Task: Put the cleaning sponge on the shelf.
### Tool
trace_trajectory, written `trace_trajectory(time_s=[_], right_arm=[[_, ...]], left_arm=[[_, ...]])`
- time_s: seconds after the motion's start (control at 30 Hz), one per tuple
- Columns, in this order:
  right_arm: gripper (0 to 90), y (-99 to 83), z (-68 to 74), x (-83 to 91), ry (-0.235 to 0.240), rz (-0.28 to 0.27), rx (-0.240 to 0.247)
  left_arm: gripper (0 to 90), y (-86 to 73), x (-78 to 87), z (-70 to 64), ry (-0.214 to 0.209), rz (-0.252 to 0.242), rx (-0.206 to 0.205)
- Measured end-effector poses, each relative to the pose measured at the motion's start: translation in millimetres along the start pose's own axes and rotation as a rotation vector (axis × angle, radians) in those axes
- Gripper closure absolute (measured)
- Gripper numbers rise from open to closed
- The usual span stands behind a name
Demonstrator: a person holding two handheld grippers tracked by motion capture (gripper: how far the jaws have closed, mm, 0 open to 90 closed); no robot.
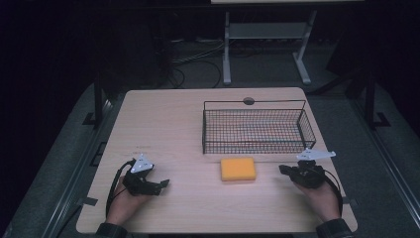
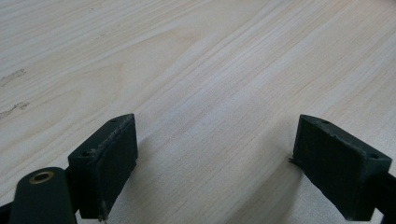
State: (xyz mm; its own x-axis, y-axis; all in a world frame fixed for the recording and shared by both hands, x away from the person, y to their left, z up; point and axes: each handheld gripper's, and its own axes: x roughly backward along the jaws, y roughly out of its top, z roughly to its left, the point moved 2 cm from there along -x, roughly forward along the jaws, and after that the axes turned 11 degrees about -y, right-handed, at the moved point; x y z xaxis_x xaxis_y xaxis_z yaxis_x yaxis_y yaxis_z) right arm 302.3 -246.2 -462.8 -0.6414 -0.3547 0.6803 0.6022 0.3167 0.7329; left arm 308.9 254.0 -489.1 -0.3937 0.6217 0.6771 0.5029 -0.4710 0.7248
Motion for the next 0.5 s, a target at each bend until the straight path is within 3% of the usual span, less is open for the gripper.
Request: trace_trajectory(time_s=[0.5], right_arm=[[89.8,30.2,21.8,-11.4,0.082,-0.022,0.054]], left_arm=[[12.9,0.1,-0.2,0.0,0.0,-0.003,0.0]])
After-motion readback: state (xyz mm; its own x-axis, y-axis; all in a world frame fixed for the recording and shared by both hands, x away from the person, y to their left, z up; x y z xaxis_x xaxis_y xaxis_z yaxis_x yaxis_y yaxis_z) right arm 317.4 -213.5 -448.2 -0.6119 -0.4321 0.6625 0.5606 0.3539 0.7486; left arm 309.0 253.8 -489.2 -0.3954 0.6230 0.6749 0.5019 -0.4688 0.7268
